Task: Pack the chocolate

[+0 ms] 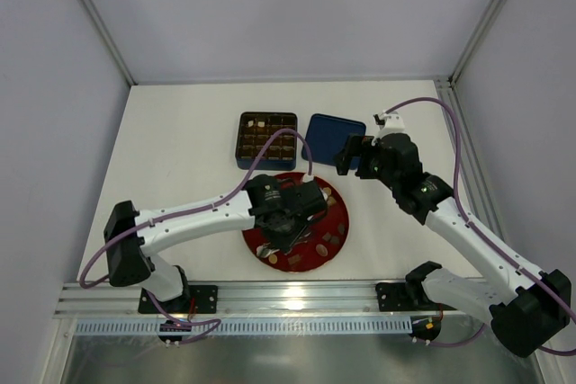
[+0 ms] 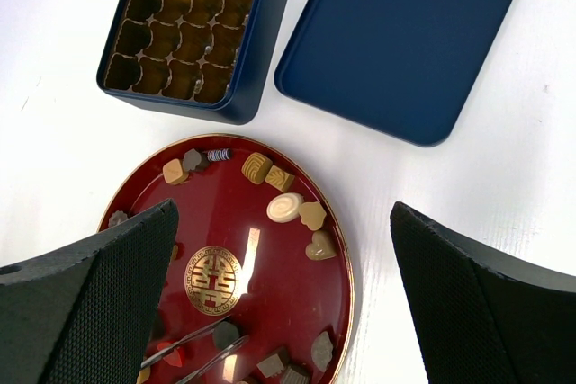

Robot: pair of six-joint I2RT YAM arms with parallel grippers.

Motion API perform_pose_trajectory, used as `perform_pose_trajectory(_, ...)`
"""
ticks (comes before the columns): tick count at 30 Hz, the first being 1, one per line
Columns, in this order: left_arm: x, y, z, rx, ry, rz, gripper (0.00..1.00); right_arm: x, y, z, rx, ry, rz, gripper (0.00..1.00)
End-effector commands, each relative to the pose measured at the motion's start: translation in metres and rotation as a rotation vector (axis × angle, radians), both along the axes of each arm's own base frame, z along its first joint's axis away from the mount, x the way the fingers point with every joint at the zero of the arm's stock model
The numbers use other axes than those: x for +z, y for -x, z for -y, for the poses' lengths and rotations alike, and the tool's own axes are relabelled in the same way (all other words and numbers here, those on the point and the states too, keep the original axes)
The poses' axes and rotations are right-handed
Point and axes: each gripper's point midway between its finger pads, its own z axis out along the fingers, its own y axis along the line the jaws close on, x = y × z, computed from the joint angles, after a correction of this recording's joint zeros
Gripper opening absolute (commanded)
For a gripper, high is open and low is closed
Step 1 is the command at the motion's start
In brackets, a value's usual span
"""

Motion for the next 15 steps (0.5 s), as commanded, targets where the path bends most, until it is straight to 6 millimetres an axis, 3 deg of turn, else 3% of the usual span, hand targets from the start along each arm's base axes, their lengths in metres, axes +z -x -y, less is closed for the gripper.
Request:
perform_pose_trajectory(1, 0.012, -0.007, 0.003, -0.015, 0.008, 0.045, 0.28, 0.013, -0.002, 0.002, -0.018, -0.023, 0.043, 1.00)
perform_pose_trajectory(11, 0.038, -0.035, 0.000, 0.013, 0.031, 0.138, 0.27, 0.015, -0.004, 0.001, -0.018, -0.021, 0.048, 1.00)
perform_pose_trajectory(15, 0.055, -0.059, -0.004, 0.061, 0.066, 0.174, 0.27, 0.017, -0.006, 0.000, -0.015, -0.024, 0.050, 1.00)
